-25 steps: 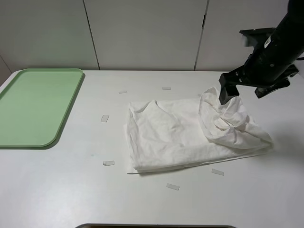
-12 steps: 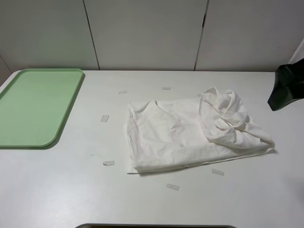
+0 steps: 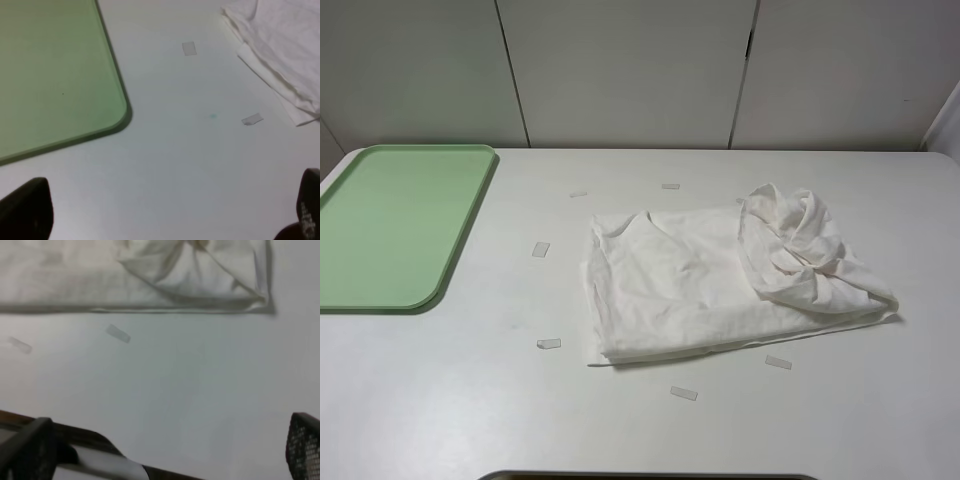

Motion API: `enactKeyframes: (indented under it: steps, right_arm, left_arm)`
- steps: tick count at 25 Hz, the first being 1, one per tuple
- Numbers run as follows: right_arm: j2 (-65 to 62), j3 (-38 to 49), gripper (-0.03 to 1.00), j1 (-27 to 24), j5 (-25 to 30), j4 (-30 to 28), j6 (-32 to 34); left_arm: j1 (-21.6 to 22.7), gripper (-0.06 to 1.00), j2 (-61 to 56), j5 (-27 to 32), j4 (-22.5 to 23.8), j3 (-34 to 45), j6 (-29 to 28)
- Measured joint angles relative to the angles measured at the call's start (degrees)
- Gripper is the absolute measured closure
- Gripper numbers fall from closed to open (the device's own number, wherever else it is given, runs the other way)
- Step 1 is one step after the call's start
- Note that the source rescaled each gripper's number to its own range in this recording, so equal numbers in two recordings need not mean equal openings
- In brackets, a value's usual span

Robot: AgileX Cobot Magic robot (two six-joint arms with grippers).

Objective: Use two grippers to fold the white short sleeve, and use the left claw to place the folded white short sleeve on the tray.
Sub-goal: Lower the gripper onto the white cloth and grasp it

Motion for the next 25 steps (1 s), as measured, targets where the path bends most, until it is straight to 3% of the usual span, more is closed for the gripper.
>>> enactKeyframes:
  steps: [8,18,25]
  right_arm:
    - [-25.9,6.5,-0.03,0.0,0.3,3.2,0.3]
    - [-32.3,8.9,-0.03,-1.4,-0.9,1.6,0.3]
    - [-41.4,14.0,-0.03,-11.3,-6.1,-3.0,0.1]
  left_arm:
    - [0.0,-0.03,0.0,0.0,0.0,0.0,0.0]
    - [0.0,-0.03,0.0,0.0,0.0,0.0,0.0]
    - [0.0,-0.03,0.0,0.0,0.0,0.0,0.0]
